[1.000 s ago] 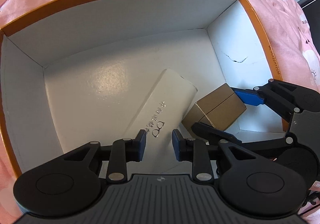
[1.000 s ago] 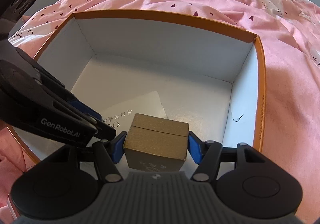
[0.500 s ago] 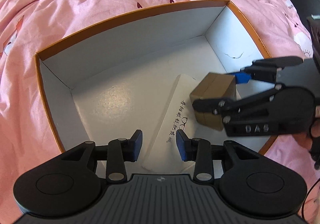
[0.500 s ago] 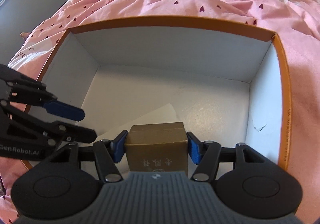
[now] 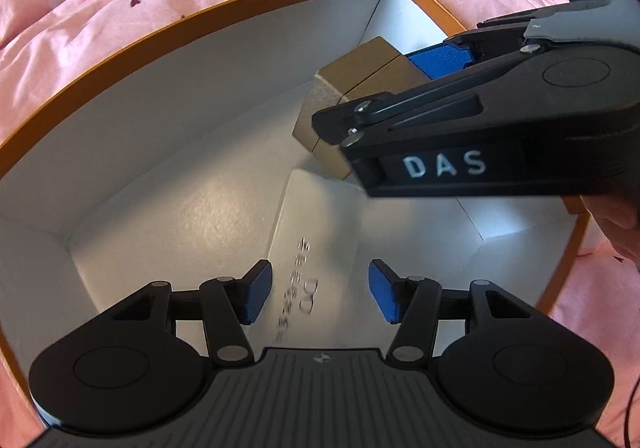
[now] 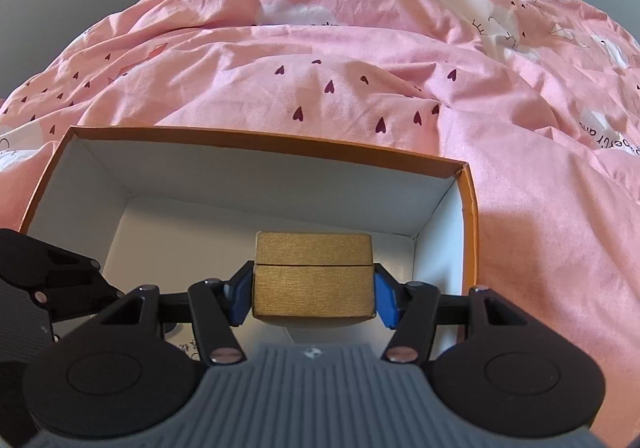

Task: Organize objects
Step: 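Carry the tan cube box with the right tool toward the orange box's inner corner, then lower the tan box into the corner beside the white box and open the right tool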

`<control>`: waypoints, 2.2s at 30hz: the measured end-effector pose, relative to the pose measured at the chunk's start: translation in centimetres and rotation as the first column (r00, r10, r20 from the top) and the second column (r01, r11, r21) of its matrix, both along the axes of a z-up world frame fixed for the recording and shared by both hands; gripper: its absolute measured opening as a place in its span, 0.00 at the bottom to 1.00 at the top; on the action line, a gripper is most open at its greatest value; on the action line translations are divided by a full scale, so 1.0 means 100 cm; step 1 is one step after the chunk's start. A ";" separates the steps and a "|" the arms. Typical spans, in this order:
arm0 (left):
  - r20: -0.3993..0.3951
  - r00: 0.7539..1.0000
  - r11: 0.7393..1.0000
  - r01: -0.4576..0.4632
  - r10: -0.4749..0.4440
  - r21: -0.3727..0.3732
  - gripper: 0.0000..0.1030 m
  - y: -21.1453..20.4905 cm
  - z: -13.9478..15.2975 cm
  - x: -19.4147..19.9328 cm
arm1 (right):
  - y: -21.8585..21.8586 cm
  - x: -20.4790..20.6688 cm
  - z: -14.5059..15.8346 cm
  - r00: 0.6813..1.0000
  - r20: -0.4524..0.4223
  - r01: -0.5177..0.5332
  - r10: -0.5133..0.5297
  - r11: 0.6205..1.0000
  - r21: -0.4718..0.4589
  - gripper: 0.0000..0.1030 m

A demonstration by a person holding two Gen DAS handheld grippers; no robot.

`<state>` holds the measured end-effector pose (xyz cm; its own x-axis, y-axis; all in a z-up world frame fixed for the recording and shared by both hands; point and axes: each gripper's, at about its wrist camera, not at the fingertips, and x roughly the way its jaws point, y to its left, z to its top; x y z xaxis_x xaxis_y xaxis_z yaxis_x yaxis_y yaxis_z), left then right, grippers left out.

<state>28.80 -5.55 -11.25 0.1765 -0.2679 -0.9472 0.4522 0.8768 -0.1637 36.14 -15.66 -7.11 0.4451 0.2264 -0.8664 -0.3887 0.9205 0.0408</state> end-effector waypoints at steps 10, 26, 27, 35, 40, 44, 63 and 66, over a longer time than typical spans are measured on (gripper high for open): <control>0.027 1.000 0.998 -0.006 0.004 0.061 0.63 -0.015 -0.016 0.008 | -0.007 0.006 -0.003 0.999 -0.016 0.032 -0.031 0.999 0.024 0.59; 0.040 0.946 0.909 -0.322 0.323 0.264 0.44 0.034 -0.002 0.007 | 0.012 0.016 -0.015 0.985 -0.083 0.163 -0.151 0.973 0.166 0.59; 0.049 0.945 0.906 -0.325 0.324 0.271 0.40 0.036 -0.002 0.007 | 0.012 0.019 -0.017 0.981 -0.093 0.185 -0.171 0.966 0.180 0.59; 0.047 0.963 0.954 -0.271 0.267 0.128 0.56 0.035 0.001 -0.003 | 0.020 0.023 -0.033 0.966 -0.134 0.244 -0.222 0.952 0.186 0.59; 0.078 0.972 0.962 -0.232 0.222 0.144 0.61 0.027 -0.003 0.004 | 0.020 0.024 -0.037 0.961 -0.206 0.232 -0.185 0.943 0.236 0.59; 0.084 0.970 0.957 -0.237 0.226 0.164 0.61 0.026 -0.005 0.005 | 0.030 0.026 -0.038 0.961 -0.237 0.207 -0.145 0.942 0.264 0.59; 0.092 0.958 0.947 -0.284 0.272 0.153 0.63 0.037 -0.006 0.017 | 0.031 0.033 -0.031 0.963 -0.221 0.212 -0.154 0.939 0.269 0.59; 0.106 0.960 0.946 -0.276 0.260 0.171 0.63 0.030 -0.014 0.022 | 0.022 0.036 -0.033 0.958 -0.224 0.235 -0.180 0.939 0.251 0.59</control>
